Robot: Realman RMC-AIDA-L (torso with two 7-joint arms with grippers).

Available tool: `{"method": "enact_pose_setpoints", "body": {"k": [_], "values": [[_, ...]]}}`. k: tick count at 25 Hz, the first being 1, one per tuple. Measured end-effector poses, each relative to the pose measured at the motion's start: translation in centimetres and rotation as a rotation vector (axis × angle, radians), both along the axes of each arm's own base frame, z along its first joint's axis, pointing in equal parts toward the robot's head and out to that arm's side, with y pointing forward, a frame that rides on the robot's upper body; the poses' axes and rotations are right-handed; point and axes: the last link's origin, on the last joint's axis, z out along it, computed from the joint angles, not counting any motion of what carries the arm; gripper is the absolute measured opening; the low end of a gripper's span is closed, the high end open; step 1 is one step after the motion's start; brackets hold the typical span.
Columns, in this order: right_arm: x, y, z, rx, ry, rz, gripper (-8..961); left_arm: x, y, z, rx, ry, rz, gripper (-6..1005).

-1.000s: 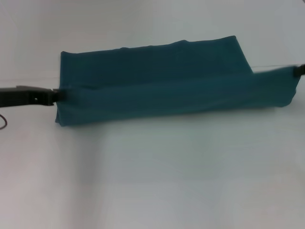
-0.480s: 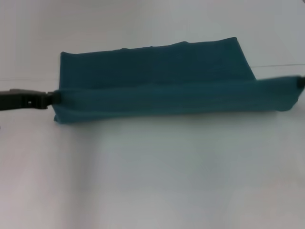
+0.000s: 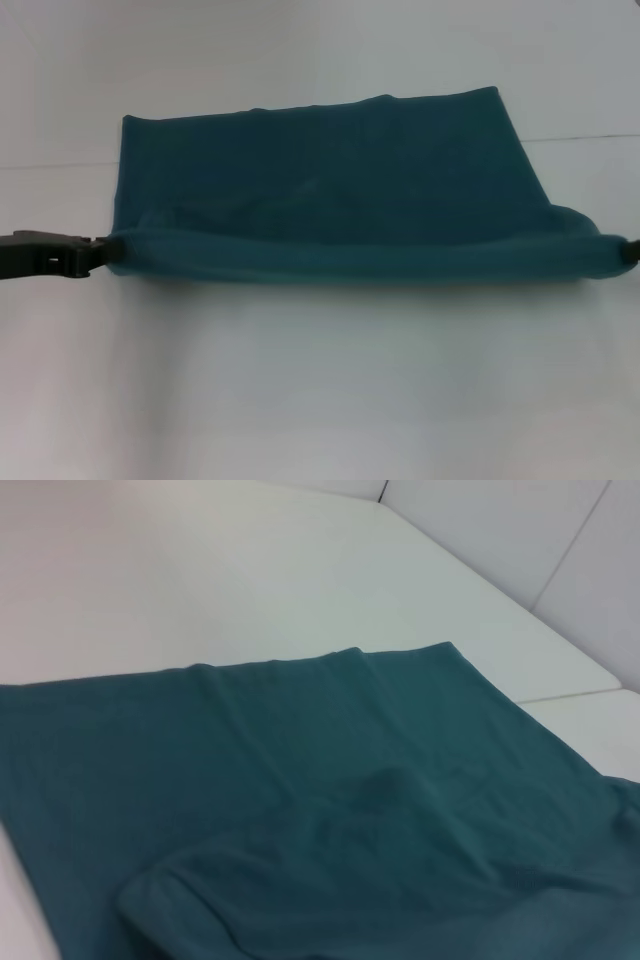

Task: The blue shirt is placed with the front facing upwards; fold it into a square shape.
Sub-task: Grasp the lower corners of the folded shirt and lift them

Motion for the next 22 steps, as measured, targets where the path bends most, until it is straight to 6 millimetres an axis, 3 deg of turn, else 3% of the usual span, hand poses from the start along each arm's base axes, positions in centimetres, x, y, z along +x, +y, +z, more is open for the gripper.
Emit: {"method": "enact_pose_setpoints", "body": {"k": [10,22], "values": [[1.3,-1.9,-0.9,-0.069,-0.03,-0.051,31,-1.0,-2.3,0.4,-0.052,-0.033,0.018,6],[0.9,-4.3,0.7,-0.11,0.067,-0.054,31,-1.2,-5.4,0.5,-0.148,-0.077,0.004,6]]}}
